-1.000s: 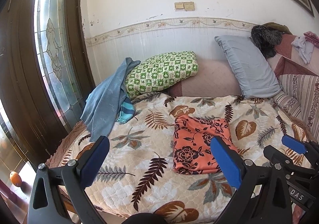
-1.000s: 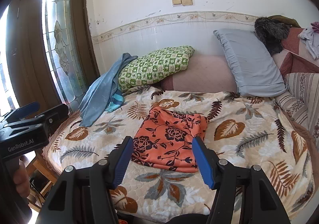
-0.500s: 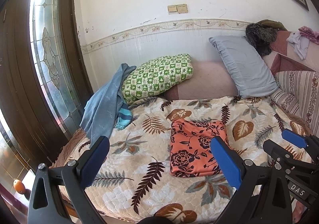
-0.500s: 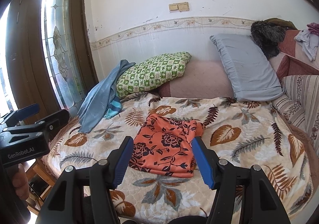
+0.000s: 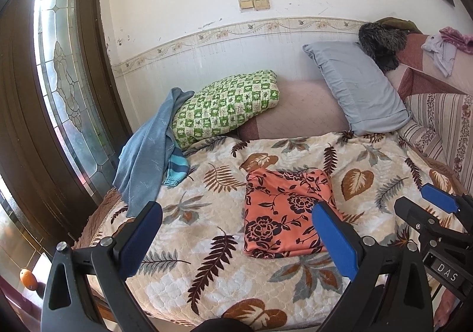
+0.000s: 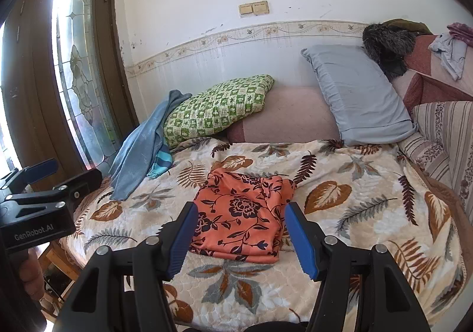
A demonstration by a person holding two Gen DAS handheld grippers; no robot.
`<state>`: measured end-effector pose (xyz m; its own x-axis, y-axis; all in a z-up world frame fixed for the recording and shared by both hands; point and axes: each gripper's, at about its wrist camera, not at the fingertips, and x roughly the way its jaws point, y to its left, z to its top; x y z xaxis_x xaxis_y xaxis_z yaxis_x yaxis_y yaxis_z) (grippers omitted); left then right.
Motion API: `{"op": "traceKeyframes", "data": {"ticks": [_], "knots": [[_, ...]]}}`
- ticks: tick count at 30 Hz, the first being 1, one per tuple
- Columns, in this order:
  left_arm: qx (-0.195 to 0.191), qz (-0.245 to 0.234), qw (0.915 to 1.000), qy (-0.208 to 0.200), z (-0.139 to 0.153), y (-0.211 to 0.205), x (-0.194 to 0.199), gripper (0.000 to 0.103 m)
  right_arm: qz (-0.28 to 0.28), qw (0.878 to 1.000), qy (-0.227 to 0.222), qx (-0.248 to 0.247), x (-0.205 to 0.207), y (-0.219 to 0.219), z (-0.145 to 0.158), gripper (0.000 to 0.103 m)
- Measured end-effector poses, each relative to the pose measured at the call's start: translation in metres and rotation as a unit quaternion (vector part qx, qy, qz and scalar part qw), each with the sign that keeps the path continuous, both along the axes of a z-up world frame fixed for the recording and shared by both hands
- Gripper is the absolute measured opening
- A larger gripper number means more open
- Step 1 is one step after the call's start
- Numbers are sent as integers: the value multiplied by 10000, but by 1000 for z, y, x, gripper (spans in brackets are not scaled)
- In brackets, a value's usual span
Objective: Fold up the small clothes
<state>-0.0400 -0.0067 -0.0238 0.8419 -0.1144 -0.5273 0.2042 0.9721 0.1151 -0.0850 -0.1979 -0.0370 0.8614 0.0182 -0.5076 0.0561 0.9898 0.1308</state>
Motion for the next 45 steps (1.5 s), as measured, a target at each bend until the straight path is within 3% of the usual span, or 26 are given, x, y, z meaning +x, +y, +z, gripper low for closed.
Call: {"op": "traceKeyframes", "data": {"ticks": [18, 28, 45], "knots": [[-127, -170, 9993, 321, -11, -8, 8, 101, -216, 9995, 203, 106, 4, -10, -6, 65], [-580, -55, 9974, 424, -21, 24, 22, 101, -73, 9989, 363, -293, 11, 30, -3, 65], [-658, 297, 9945, 763, -55, 81, 51, 101, 303, 9950, 780, -542, 52, 94, -24, 65]]}}
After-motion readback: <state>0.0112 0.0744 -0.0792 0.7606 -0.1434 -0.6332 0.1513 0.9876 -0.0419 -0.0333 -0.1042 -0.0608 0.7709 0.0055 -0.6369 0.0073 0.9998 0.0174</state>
